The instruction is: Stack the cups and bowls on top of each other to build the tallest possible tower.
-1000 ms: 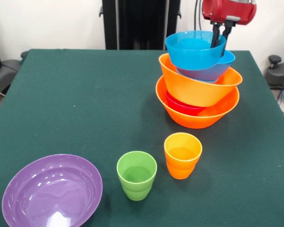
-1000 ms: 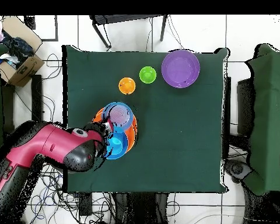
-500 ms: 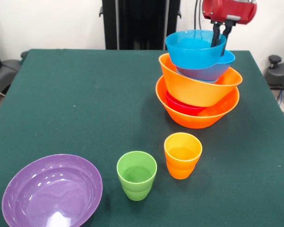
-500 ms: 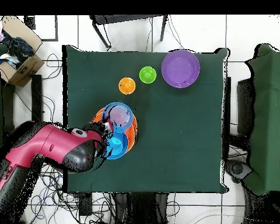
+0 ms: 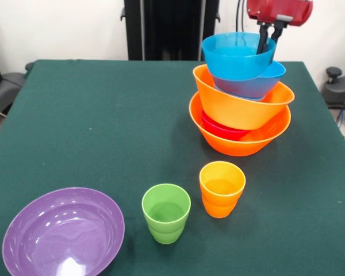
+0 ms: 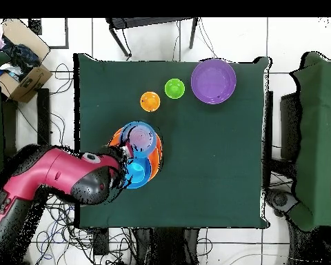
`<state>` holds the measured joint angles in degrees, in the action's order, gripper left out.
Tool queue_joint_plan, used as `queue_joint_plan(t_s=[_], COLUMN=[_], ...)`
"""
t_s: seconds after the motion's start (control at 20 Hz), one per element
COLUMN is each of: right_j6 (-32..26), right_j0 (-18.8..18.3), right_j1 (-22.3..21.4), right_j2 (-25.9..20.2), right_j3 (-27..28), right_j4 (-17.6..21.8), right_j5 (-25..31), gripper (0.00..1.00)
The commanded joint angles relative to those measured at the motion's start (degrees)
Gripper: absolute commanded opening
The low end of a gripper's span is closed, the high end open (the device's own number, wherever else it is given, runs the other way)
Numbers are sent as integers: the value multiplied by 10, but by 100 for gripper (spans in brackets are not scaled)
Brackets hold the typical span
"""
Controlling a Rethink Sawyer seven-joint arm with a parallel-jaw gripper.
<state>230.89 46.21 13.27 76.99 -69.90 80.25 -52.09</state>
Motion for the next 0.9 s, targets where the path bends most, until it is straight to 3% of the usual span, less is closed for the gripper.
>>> queue_joint_plan(t_s=[0.05,0.45,0.9], right_j6=[-8,-16,2], right_j0=[17,38,34], right_j1=[-15,-48,-38], right_j2=[-89,-81,-90], right_j3=[-11,-52,-49], right_j4=[44,75,66], right_j5=[-78,-108,-59], gripper=[0,0,0])
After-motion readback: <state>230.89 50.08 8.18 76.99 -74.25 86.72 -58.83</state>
